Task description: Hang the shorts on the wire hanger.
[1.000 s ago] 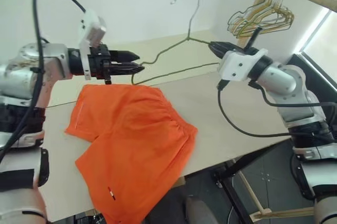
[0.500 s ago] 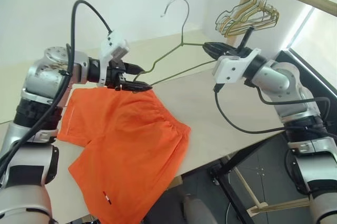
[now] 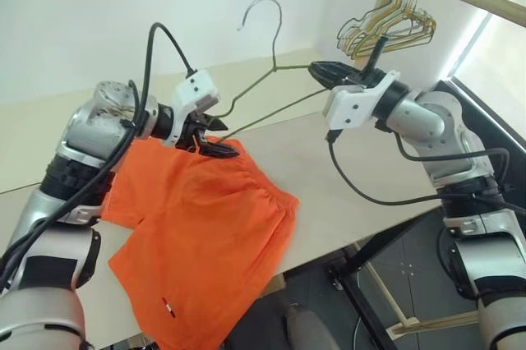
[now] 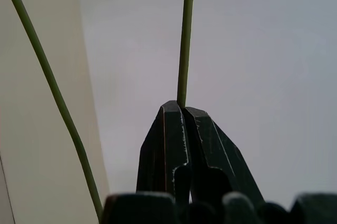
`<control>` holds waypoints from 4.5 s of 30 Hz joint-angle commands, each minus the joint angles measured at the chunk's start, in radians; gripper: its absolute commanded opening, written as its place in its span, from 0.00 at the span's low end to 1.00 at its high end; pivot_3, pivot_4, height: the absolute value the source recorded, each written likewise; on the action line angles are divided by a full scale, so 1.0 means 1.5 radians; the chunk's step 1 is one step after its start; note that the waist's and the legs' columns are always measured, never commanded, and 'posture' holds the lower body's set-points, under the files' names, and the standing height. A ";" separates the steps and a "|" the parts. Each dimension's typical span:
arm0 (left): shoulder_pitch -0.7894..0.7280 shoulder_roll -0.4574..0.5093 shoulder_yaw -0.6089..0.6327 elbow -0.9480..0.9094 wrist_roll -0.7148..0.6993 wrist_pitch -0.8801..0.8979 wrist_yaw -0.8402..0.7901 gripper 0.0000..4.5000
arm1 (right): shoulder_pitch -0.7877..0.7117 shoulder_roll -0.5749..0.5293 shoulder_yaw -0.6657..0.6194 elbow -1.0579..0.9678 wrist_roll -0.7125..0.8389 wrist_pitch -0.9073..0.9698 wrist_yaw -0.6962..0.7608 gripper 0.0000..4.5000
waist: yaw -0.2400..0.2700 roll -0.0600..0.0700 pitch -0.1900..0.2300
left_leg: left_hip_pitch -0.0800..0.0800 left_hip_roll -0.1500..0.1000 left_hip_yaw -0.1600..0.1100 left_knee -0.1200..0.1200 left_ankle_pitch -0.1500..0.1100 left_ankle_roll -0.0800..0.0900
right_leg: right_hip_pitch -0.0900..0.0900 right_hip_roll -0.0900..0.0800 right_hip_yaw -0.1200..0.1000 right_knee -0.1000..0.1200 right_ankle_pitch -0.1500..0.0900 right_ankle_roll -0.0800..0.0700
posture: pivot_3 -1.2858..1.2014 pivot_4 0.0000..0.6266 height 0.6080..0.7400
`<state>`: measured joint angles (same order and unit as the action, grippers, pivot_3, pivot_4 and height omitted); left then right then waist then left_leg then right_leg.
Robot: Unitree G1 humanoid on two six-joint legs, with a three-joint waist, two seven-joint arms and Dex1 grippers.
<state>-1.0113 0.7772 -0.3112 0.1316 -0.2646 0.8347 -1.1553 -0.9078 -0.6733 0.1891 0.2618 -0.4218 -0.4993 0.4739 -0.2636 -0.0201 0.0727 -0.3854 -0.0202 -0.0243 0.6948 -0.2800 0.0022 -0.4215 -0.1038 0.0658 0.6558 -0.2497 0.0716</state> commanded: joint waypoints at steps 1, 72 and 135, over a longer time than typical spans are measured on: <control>-0.027 -0.005 0.013 -0.003 0.016 -0.003 0.011 0.62 | -0.023 0.001 -0.014 -0.030 -0.005 -0.001 -0.017 0.00 | 0.000 0.000 0.000 | 0.000 0.000 0.000 0.000 0.000 0.000 | 0.000 0.000 0.000 0.000 0.000 0.000 | 0.45 0.00 1.00; 0.110 0.057 0.086 -0.073 0.051 -0.223 -0.078 0.38 | -0.218 -0.018 0.180 -0.004 0.272 0.775 0.679 0.00 | 0.026 0.003 -0.007 | -0.001 -0.002 -0.001 0.003 -0.004 0.007 | -0.001 -0.003 0.000 0.001 0.000 0.002 | 0.47 0.06 1.00; 0.467 0.152 0.407 -0.394 -0.340 -0.118 0.013 0.99 | -0.097 -0.211 0.459 0.177 0.721 1.163 0.760 0.00 | 0.144 0.006 0.007 | 0.001 -0.002 0.001 0.001 -0.006 0.009 | 0.001 -0.001 0.000 -0.006 0.000 0.002 | 0.53 0.13 1.00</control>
<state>-0.3036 0.9905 0.2672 -0.4410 -0.7526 0.6594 -1.1396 -1.0474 -0.9788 0.9001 0.5387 0.6354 1.2634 1.5583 -0.0477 -0.0113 0.0832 -0.3848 -0.0238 -0.0223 0.6956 -0.2884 0.0164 -0.4212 -0.1057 0.0654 0.6461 -0.2500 0.0740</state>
